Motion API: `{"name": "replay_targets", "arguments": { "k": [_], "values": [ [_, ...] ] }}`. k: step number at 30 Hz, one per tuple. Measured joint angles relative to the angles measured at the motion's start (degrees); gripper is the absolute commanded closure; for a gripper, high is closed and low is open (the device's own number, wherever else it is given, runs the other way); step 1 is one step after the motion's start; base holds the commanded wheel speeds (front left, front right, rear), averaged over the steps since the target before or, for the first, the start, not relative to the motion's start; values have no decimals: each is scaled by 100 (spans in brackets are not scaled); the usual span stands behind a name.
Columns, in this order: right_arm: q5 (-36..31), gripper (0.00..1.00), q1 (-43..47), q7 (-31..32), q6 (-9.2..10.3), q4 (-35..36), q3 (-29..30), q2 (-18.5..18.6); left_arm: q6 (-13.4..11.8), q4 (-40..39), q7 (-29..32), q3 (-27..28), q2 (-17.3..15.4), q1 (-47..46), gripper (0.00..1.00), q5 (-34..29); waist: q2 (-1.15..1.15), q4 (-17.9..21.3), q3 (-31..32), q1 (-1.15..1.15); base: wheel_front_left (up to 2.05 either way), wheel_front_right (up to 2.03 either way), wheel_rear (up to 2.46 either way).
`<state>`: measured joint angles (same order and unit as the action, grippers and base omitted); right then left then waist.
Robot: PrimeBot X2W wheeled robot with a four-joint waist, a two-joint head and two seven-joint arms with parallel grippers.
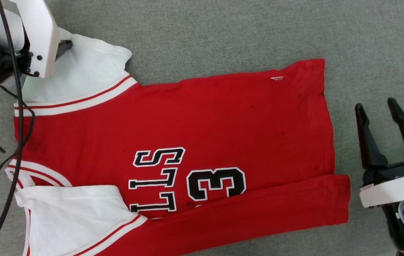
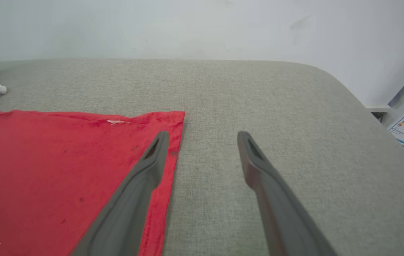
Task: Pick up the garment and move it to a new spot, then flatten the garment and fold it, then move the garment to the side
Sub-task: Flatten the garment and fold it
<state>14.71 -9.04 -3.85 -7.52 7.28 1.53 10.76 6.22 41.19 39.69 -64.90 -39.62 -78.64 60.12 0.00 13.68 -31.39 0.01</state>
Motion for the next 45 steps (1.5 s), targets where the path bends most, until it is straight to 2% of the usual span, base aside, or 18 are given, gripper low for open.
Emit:
{"name": "replay_targets", "arguments": {
  "k": [1,3,8,12,17,21,26,29,34,40,45],
  "values": [
    [0,0,-16,0,0,1,27,20,23,7,-2,-24,0,-2,100,-13,0,-8,11,0,0,0,0],
    [2,0,-42,11,1,-5,64,63,42,21,-37,-67,18,33,100,-8,0,-24,55,0,0,0,0],
    [23,0,-208,171,1,64,119,274,69,73,-602,-113,52,174,100,-127,0,-103,235,0,0,0,0],
    [146,0,-460,744,1,168,-7,750,84,15,-1076,-103,168,212,100,-185,0,-230,421,0,0,0,0],
    [688,0,-1032,2093,0,198,-399,1559,94,-171,-1499,-152,281,242,100,-296,0,-458,638,0,0,0,0],
    [1246,0,-1598,3539,1,1,-956,2209,111,-339,-1740,-194,333,307,100,-350,0,-652,750,-1,0,0,0],
    [1770,0,-2353,5057,0,-431,-1557,2648,111,-569,-1936,-231,421,308,100,-410,0,-853,757,-1,0,0,0],
    [1968,0,-2742,5711,0,-783,-1839,2674,110,-698,-2014,-253,461,292,100,-487,0,-948,685,0,0,0,0],
    [2000,0,-3283,6200,0,-1400,-2258,2611,86,-851,-2079,-255,494,171,100,-553,0,-1102,526,-1,0,0,0],
    [1828,0,-3596,6035,0,-2132,-2660,2398,84,-965,-2147,-252,539,57,100,-602,0,-1258,334,0,0,0,0],
    [1835,0,-3702,5882,4,-2575,-3006,2370,84,-968,-2206,-249,542,52,100,-622,0,-1328,217,-2,0,0,0]
  ]
}}
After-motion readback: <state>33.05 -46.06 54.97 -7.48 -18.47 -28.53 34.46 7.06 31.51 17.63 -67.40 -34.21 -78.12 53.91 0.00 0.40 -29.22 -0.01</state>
